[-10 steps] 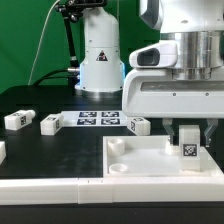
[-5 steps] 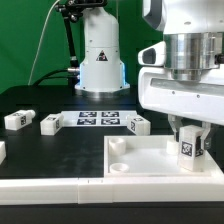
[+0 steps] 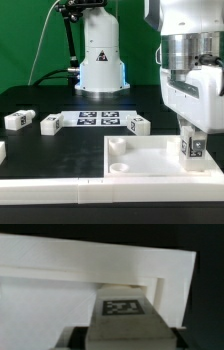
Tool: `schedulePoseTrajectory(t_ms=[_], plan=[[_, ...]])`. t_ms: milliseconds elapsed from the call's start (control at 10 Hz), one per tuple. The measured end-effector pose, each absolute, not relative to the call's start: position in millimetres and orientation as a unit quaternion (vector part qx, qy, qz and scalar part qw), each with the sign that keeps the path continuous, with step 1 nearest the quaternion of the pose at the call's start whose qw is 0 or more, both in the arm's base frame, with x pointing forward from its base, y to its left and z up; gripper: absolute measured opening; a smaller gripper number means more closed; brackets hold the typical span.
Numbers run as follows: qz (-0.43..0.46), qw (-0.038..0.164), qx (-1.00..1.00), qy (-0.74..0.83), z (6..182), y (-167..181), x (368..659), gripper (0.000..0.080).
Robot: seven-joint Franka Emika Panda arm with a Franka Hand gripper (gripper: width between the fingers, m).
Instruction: Assemble one leg
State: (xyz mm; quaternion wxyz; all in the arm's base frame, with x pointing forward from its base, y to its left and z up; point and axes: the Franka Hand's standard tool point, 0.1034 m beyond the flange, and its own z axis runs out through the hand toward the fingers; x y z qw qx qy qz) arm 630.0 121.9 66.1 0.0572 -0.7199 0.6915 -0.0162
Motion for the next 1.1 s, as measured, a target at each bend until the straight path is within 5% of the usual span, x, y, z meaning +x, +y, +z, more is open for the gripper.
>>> schedulePoseTrajectory(t_ms=[300, 400, 500, 1100], plan=[[-0.016, 0.058, -0.733, 0.677, 65.8, 122.5, 629.9, 0.0293], [-0.017, 0.057, -0.742, 0.668, 65.3, 122.2, 629.7, 0.0537], [-0.018, 0.057, -0.754, 0.654, 65.3, 122.4, 629.7, 0.063], [-0.04, 0.05, -0.921, 0.384, 67.2, 124.6, 632.4, 0.0649]])
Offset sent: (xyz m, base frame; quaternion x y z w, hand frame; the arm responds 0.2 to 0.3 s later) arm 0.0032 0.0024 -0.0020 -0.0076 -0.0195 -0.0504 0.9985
